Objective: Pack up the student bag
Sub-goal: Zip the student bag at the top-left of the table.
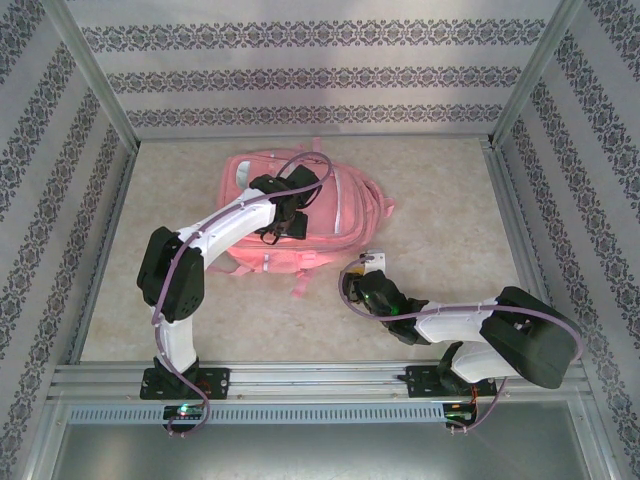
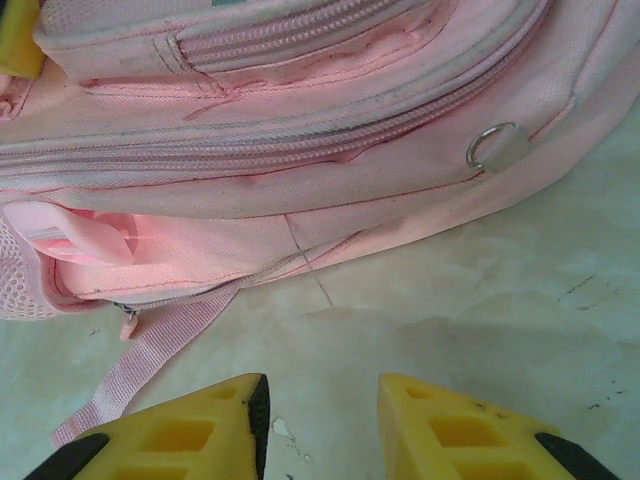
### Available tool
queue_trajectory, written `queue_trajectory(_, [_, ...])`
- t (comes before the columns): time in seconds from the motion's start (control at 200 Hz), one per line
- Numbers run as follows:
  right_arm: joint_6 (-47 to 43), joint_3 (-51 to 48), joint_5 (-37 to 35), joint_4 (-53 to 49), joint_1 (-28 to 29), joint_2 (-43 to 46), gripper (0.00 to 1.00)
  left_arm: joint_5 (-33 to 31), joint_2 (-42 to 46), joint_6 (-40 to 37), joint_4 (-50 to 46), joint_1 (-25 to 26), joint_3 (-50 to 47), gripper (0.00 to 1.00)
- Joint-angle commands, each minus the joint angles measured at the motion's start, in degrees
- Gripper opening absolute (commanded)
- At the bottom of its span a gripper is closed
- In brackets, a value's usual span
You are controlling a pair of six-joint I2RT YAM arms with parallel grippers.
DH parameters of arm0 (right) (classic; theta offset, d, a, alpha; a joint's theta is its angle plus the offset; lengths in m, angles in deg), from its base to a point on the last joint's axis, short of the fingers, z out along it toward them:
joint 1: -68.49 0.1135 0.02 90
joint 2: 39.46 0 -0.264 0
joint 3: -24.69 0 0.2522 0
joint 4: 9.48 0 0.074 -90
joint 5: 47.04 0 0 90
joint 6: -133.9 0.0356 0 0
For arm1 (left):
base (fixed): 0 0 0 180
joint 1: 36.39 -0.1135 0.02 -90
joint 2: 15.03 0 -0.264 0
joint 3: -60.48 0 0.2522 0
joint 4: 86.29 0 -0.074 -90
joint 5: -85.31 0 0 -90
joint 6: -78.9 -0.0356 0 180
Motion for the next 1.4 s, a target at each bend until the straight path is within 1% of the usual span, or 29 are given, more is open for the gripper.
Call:
queue_trajectory(0.0, [1.25,0.21,0.83,1.09,-0.44,-0.49,0.36,-2.35,-2.84,-1.06,-1.51,-1.48,-0.17,0.69])
queue_trajectory(0.06, [1.33,0.38,1.01,1.05,-0.47,-0.40,0.35,-2.91,-4.14,-0.70,-1.86,-1.48,1.03,0.64])
queue_trajectory(0.19, [1.41,0.46,1.35,0.85,-0.47,-0.07,0.35,-2.12,-5.20,0.39,-1.55,-1.39,2.19,0.45])
queue_trajectory(0.45, [-0.30,1.71,3.01,-0.13,-0.47,0.13,0.33,0.85,-4.17,0.15,0.22,-1.61,2.27,0.00])
queue_trajectory(0.679, [-3.40,2.91,6.92,-0.05,-0.22,-0.20,0.32,8.55,0.10,0.50,1.71,-4.59,2.25,0.00])
queue_trajectory(0.774, [-5.25,5.05,8.42,0.39,0.19,-1.04,0.32,9.58,2.67,2.40,1.07,-5.42,3.54,0.00])
queue_trajectory(0.929, [-8.64,6.32,10.03,4.70,1.39,-3.79,0.35,12.19,4.87,5.27,0.02,-5.61,6.25,0.00])
queue_trajectory(1.039, [-11.47,6.62,9.19,8.46,2.64,-6.94,0.37,13.72,4.67,6.80,-1.44,-5.70,9.04,0.00])
queue_trajectory(1.149, [-14.03,6.26,9.29,15.05,3.17,-10.76,0.41,14.26,4.58,7.59,-2.13,-5.87,10.96,0.00])
queue_trajectory(1.289, [-23.99,5.15,8.77,24.52,4.59,-16.97,0.47,15.24,5.12,8.77,-2.60,-6.22,12.27,0.00])
queue_trajectory(1.394, [-29.84,5.40,6.61,29.87,5.66,-22.11,0.50,16.31,5.93,10.20,-1.95,-6.25,11.84,0.00])
